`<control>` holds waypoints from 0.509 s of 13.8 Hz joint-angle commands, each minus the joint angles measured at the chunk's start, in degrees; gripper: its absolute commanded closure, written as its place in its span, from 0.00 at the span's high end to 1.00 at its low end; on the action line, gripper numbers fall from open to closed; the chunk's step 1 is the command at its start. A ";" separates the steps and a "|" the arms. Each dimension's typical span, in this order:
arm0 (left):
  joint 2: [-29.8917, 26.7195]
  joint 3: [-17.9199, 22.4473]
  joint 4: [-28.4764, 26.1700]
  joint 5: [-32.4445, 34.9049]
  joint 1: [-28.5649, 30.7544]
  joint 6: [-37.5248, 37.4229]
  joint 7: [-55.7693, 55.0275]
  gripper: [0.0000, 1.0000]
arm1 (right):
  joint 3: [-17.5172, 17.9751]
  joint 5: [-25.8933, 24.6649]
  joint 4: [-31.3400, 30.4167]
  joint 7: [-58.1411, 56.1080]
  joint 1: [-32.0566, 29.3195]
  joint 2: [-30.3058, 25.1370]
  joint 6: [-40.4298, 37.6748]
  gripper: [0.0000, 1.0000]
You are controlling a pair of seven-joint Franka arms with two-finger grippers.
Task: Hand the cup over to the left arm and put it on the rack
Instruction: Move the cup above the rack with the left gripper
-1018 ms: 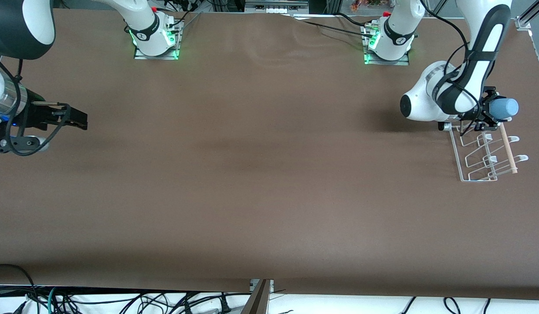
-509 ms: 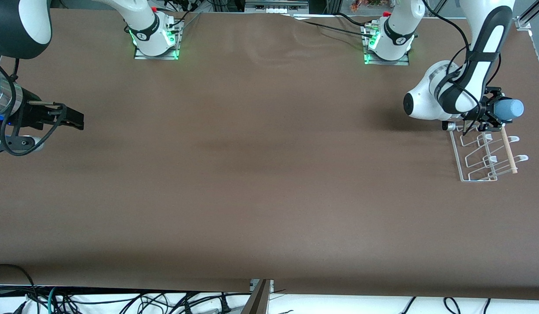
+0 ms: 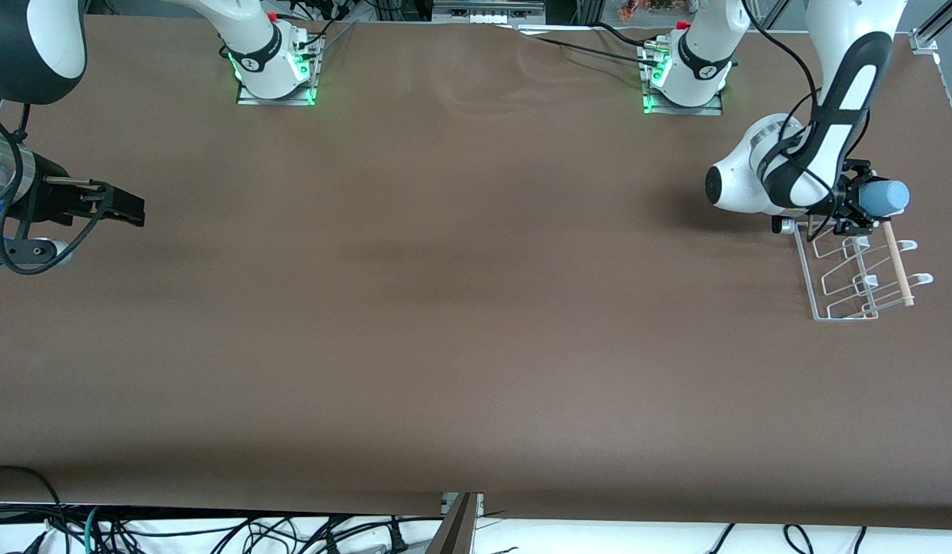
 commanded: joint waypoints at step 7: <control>1.29 -3.17 7.84 -4.33 0.98 -0.01 -1.40 1.00 | 13.07 -0.37 -13.09 0.98 -11.44 -10.94 7.63 1.00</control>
